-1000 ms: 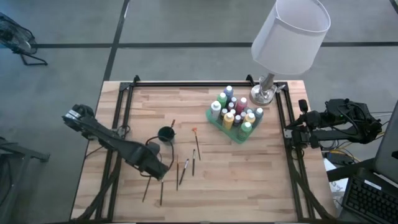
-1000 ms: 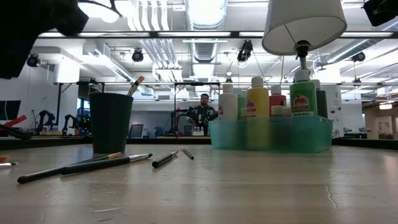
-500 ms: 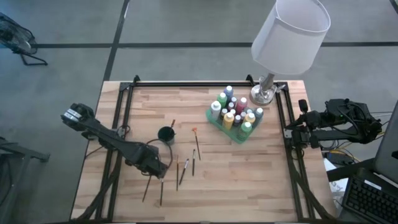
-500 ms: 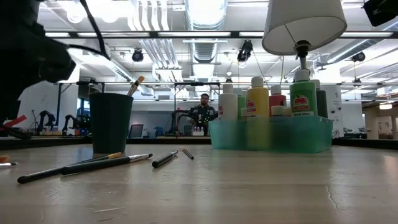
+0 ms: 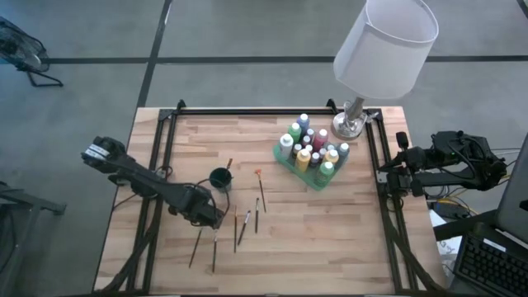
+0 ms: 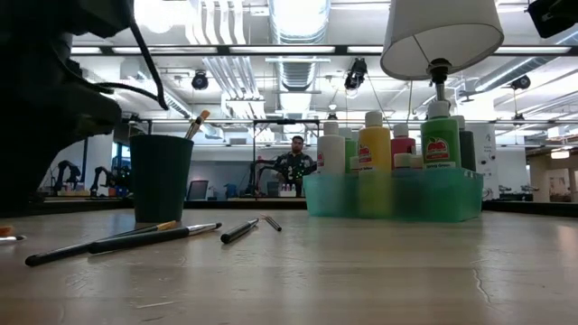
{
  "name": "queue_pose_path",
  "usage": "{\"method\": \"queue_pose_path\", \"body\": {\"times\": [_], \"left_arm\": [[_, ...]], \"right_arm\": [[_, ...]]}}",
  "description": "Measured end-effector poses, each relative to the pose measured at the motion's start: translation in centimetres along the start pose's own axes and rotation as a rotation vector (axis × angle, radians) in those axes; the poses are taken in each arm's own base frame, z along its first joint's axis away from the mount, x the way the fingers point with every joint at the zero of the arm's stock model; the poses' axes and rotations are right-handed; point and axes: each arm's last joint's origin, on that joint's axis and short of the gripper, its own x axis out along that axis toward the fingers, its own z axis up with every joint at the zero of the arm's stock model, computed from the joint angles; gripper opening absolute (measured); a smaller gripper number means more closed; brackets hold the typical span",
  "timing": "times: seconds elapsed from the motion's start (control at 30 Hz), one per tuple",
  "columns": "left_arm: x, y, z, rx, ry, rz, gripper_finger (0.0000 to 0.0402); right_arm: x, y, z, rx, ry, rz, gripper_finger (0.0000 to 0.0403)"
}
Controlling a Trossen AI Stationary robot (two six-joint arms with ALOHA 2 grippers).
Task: Pick & Place Paint Supplies
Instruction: Put the orange paint brush into the green cup
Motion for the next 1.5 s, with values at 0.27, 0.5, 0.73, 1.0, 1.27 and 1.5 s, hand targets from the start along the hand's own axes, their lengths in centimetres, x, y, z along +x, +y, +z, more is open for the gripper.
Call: {"method": "queue_pose_path", "body": {"times": [0.27, 0.5, 0.73, 1.0, 1.27, 1.5], "left_arm": [[0.6, 0.1, 0.2, -0.002, 0.01, -0.019, 0.0101], [1.2, -0.1, 0.3, -0.002, 0.001, 0.003, 0.0101], [2.6, -0.8, 0.2, 0.029, 0.037, 0.044, 0.0101], [2.6, -1.0, 0.2, 0.053, 0.034, 0.051, 0.0094], [2.7, -1.1, 0.2, 0.054, 0.03, 0.039, 0.0045], [2.7, -1.2, 0.2, 0.054, 0.028, 0.033, 0.0006]], "right_arm": [[0.0, 0.0, 0.0, 0.0, 0.0, 0.0, 0.0008], [0.0, 0.0, 0.0, 0.0, 0.0, 0.0, 0.0008], [0.0, 0.0, 0.0, -0.001, 0.0, 0.0, 0.0008], [0.0, 0.0, 0.0, -0.001, 0.0, 0.0, 0.0008], [0.0, 0.0, 0.0, -0.001, 0.0, 0.0, 0.0008], [0.0, 0.0, 0.0, -0.001, 0.0, 0.0, 0.0008]]}}
